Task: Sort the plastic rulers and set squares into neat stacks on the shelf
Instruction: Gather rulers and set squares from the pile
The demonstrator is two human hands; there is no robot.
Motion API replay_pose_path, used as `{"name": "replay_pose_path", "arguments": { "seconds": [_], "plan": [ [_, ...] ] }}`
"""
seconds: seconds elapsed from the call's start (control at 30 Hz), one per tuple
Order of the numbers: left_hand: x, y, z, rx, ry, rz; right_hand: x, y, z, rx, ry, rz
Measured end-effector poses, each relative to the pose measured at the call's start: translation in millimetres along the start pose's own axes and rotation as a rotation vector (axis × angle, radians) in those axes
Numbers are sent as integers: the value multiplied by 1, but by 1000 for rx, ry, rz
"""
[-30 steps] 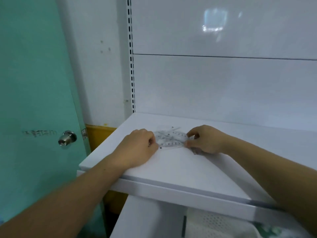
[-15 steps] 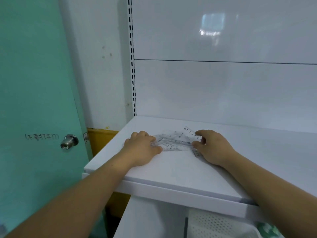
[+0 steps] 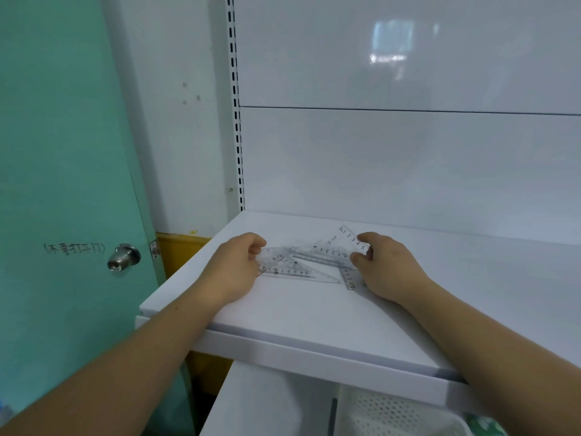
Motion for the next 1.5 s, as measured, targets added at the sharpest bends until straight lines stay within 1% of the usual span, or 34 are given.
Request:
{"name": "replay_pose_path", "arguments": {
  "seconds": [0.1, 0.23, 0.37, 0.5, 0.67, 0.77, 0.87, 0.97, 1.07, 1.3, 1.5],
  "plan": [
    [1, 3, 2, -3, -29, -106, 1, 2, 1, 14, -26, -11],
    [9, 6, 2, 39, -94, -228, 6, 3, 0, -33, -53, 15],
    [9, 11, 4, 37, -100, -278, 3, -2, 3, -82, -58, 35],
    [6, 13, 4, 19, -76, -249, -2, -6, 7, -107, -58, 69],
    [-2, 15, 6, -17, -63, -177, -22, -17, 9, -140, 73, 16],
    [-10, 24, 9, 16, -36, -97, -36, -23, 9, -140, 102, 36],
    [-13, 39, 9, 81, -45, -57, -57, -19, 13, -136, 121, 85],
    [-8, 64, 10, 161, -71, -11, -82, -3, 27, -84, 150, 120],
    [13, 99, 12, 238, -127, 39, -106, 26, 53, 17, 179, 169],
    [98, 198, 60, 440, -315, 117, -165, 110, 150, 284, 256, 221],
    [175, 306, 125, 573, -448, 161, -235, 187, 255, 478, 365, 219]
  ]
}}
Point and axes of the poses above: each hand's wrist, its own z-axis away from the middle knuckle, its own x-axis out of the palm, y = z × x, the point moved 6 cm from there along -z, towards the middle knuckle, and after that the axes turned 2 degrees about -z, right-handed, at the moved point
